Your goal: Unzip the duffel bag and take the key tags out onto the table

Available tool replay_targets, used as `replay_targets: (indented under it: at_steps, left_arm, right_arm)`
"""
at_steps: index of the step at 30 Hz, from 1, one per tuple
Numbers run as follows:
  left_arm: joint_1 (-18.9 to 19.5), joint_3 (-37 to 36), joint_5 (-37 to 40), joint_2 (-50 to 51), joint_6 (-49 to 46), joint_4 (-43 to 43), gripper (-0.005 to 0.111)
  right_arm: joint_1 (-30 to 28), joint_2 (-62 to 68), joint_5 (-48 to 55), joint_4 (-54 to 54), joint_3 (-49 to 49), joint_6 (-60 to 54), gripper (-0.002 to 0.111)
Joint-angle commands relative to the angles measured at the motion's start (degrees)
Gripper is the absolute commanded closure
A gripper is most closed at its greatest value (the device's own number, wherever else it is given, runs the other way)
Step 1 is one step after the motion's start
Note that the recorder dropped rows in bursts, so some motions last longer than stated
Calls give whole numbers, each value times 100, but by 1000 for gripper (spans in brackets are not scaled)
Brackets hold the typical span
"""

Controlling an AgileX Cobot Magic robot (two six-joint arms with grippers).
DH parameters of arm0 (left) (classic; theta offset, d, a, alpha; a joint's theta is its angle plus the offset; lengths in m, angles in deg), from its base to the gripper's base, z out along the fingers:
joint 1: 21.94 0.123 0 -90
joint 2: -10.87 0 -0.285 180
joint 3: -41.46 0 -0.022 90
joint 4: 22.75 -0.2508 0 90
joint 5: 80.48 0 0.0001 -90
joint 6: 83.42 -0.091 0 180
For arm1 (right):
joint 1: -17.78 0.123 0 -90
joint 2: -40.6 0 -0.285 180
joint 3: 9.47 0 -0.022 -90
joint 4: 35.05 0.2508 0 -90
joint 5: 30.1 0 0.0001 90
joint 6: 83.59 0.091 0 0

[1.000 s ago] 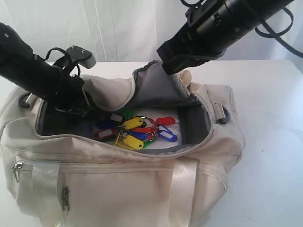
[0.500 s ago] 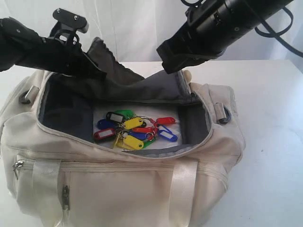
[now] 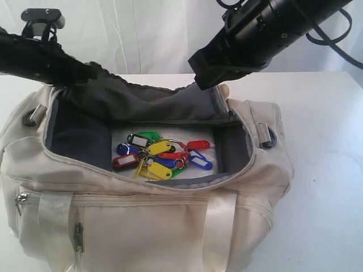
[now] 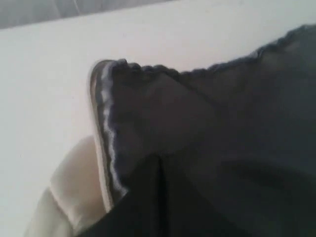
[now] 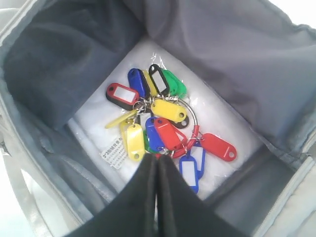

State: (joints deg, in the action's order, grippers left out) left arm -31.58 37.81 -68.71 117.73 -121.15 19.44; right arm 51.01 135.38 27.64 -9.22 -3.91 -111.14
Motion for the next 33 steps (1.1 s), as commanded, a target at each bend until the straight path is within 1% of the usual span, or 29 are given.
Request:
replay_targets:
  at_steps: [1,3,6,8,11,13,14,16,20,23,24,25,26,28,30,32,33]
  left_arm:
    - [450,312,1229,-619,501,-441,107]
    - [507,494,1502,-1050,501,-599,107]
    - [517,674,2109,-1790,501,-1016,107]
    - [517,684,2816,-2282,501,-1037,107]
    - [517,609,4508,-2842,501,-1089,107]
    - [517,327,5144,-3128,452,-1100,107]
    - [517,106,5283,-3279,399,-1100,107]
    - [506,-374,5176,-3550,285,-1100,107]
    - [505,-1436,4349,-4016,285,-1159,107]
    - [497,-2062,3939,-4221,299,-1099,107]
    - [497,-2231,3876,-4295,308,-948,107]
    - [497,-2232,3909,-4311,308,-857,107]
    - [497,-2216,3982,-4366,308,-691,107]
    - [497,-2216,3982,-4447,308,-566,107]
    - [497,-2216,4025,-4446,298,-498,107]
    - [497,-2216,4040,-4446,298,-375,107]
    - [497,-2216,4040,-4446,298,-339,107]
  right_arm:
    - [-17,-50,47,-7,-23,-76,108]
    - [-17,-50,76,4,-23,-76,108]
    - [-17,-50,128,48,-23,-76,108]
    - [-3,-50,165,91,-23,-99,108]
    - [170,-50,165,111,-23,-323,108]
    - [353,-13,154,111,-23,-344,107]
    - [461,45,125,111,-23,-344,105]
    - [647,225,40,-9,-23,-344,100]
    - [844,767,-176,-468,-23,185,90]
    - [844,1227,-547,-1123,-23,625,80]
    - [844,1475,-856,-1585,-23,819,73]
    - [844,1563,-985,-1701,-23,830,70]
    - [844,1758,-1329,-1772,-12,830,61]
    - [844,1963,-1814,-1820,-12,819,54]
    - [844,2138,-2033,-1836,-2,819,54]
    - [844,2325,-1956,-1966,-2,819,54]
    - [844,2425,-1933,-2237,-2,883,54]
